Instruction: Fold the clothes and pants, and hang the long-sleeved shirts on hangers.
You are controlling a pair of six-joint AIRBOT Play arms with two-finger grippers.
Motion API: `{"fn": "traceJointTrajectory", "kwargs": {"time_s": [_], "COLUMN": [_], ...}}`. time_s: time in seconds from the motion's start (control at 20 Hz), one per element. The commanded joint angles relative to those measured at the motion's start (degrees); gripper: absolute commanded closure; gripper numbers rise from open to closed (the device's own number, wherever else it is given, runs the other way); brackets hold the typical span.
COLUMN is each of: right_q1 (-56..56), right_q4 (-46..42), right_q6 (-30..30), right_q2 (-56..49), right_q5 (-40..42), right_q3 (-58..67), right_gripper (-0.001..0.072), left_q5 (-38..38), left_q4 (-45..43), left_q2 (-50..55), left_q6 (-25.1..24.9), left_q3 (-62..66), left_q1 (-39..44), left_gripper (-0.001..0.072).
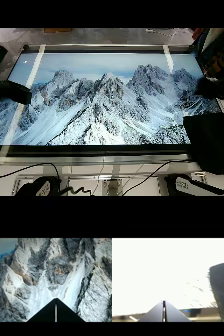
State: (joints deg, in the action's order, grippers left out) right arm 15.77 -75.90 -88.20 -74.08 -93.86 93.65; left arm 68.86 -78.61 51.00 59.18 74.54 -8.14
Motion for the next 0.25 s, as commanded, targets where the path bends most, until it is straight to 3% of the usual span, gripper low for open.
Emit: {"fn": "traceJointTrajectory", "kwargs": {"time_s": [0.0,0.1,0.2], "right_q1": [-18.58,-23.19,-24.52], "right_q4": [-14.38,-20.83,-18.36], "right_q6": [2.78,2.82,2.80], "right_q2": [2.08,2.19,2.19], "right_q5": [-1.07,-1.01,-1.03], "right_q3": [0.00,0.00,0.00], "right_gripper": [0.0680,0.0680,0.0679], "left_q5": [-0.02,-0.02,-0.02], "left_q4": [-0.02,-0.02,-0.02], "left_q2": [-0.04,-0.04,-0.04], "left_q6": [0.00,0.00,0.00], "left_q3": [0.02,0.02,0.02], "left_q1": [-0.04,-0.04,-0.04], "left_gripper": [0.0672,0.0673,0.0672]}}
